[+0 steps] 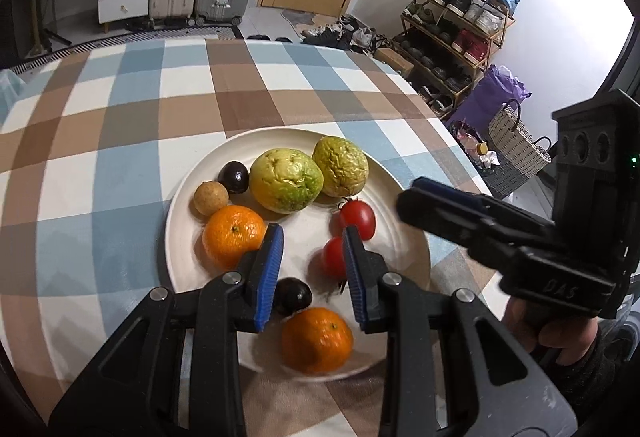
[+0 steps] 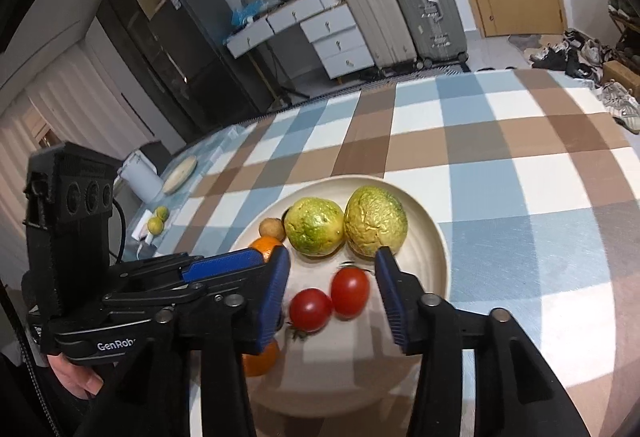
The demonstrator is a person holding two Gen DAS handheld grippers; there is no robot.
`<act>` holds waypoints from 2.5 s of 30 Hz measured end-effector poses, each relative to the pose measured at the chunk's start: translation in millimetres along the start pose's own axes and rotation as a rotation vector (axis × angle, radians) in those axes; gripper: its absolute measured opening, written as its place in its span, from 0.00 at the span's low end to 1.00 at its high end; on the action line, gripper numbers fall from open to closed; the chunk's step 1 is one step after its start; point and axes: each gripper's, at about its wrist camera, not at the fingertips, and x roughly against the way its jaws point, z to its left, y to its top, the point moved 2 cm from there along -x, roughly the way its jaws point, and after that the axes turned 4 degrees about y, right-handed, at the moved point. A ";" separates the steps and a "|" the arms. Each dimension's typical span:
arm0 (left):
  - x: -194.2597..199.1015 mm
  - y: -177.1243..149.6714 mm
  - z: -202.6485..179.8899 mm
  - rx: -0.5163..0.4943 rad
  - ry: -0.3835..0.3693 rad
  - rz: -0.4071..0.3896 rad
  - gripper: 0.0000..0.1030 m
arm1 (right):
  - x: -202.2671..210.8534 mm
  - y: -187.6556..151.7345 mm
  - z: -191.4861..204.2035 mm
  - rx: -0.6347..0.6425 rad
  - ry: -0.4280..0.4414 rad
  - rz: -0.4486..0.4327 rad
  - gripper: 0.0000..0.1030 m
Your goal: Organize fruits
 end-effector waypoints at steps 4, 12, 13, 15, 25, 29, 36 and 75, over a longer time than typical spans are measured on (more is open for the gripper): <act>21.9 -4.4 -8.6 -0.007 0.023 -0.032 0.32 | 25.0 -4.4 5.9 0.009 -0.024 -0.049 0.61; 74.2 -13.7 -27.1 -0.023 0.060 -0.132 0.58 | 79.0 -14.3 27.0 0.042 -0.041 -0.168 0.86; 81.8 -14.9 -30.0 -0.027 0.065 -0.148 0.58 | 86.3 -15.8 31.1 0.054 -0.041 -0.187 0.87; 97.1 -17.1 -34.4 -0.032 0.117 -0.192 0.69 | 98.9 -18.5 39.1 0.076 -0.045 -0.220 0.93; 172.6 -37.1 -51.2 -0.036 0.223 -0.383 0.98 | 144.9 -43.3 86.3 0.235 -0.051 -0.354 1.00; 199.2 -46.1 -51.0 -0.038 0.256 -0.472 1.00 | 162.0 -52.4 95.6 0.245 -0.052 -0.421 1.00; 235.1 -67.7 -52.4 -0.039 0.281 -0.575 1.00 | 189.5 -66.9 112.9 0.306 -0.083 -0.553 1.00; 192.6 -161.6 7.8 -0.030 0.414 -0.639 1.00 | 158.8 -135.9 106.4 0.427 -0.307 -0.588 1.00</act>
